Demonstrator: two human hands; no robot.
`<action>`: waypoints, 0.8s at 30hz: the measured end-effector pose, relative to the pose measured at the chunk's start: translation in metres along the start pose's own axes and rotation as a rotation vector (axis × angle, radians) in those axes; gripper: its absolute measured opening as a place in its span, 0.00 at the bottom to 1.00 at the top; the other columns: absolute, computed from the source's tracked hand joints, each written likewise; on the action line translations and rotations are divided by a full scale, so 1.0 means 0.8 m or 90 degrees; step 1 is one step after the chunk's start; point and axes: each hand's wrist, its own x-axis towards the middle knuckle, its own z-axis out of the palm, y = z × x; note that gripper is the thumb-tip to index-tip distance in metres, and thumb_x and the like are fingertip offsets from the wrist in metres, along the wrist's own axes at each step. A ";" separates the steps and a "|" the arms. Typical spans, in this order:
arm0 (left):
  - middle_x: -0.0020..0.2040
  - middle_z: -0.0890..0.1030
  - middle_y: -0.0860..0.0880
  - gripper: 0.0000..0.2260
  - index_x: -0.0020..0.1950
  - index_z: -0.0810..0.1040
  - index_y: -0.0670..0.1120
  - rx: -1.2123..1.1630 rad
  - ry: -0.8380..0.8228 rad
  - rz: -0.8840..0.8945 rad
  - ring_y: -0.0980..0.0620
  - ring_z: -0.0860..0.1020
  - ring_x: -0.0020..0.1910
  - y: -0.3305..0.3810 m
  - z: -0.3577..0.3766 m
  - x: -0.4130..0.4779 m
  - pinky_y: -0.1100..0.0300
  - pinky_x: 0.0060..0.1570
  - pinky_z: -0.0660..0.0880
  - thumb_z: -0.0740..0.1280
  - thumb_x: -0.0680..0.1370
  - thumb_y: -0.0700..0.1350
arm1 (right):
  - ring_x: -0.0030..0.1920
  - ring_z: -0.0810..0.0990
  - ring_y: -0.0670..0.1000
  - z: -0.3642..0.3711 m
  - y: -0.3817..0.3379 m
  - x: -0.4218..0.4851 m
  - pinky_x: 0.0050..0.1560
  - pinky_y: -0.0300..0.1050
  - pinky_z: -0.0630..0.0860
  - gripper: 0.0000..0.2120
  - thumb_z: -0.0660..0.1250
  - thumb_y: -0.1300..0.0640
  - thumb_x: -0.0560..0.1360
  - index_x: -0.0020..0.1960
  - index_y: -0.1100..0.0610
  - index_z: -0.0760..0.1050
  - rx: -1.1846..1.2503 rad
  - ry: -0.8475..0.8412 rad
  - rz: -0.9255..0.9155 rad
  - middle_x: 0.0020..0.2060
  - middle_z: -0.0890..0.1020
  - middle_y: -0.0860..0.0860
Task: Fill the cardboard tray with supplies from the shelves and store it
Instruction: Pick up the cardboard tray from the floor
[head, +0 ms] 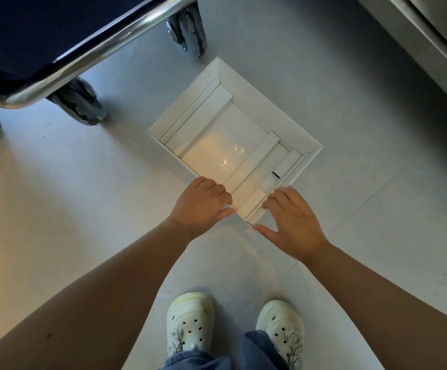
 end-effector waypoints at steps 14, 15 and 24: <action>0.44 0.83 0.50 0.16 0.48 0.83 0.48 -0.069 -0.036 -0.010 0.49 0.78 0.44 0.025 -0.116 -0.014 0.58 0.48 0.70 0.64 0.77 0.59 | 0.48 0.77 0.54 -0.117 -0.032 -0.031 0.54 0.46 0.72 0.23 0.60 0.37 0.73 0.47 0.57 0.78 0.080 -0.032 0.015 0.42 0.79 0.51; 0.45 0.83 0.51 0.17 0.48 0.83 0.49 -0.078 -0.049 -0.025 0.50 0.77 0.45 0.029 -0.129 -0.015 0.60 0.46 0.68 0.63 0.76 0.60 | 0.47 0.77 0.54 -0.130 -0.036 -0.035 0.53 0.46 0.72 0.23 0.60 0.37 0.73 0.47 0.57 0.78 0.081 -0.028 0.019 0.42 0.79 0.51; 0.43 0.82 0.56 0.11 0.43 0.83 0.49 -0.397 -0.135 -0.274 0.56 0.77 0.43 0.079 -0.264 -0.044 0.62 0.45 0.71 0.72 0.72 0.56 | 0.48 0.75 0.54 -0.271 -0.068 -0.069 0.49 0.43 0.67 0.24 0.60 0.37 0.74 0.47 0.58 0.77 0.095 -0.053 0.055 0.42 0.80 0.51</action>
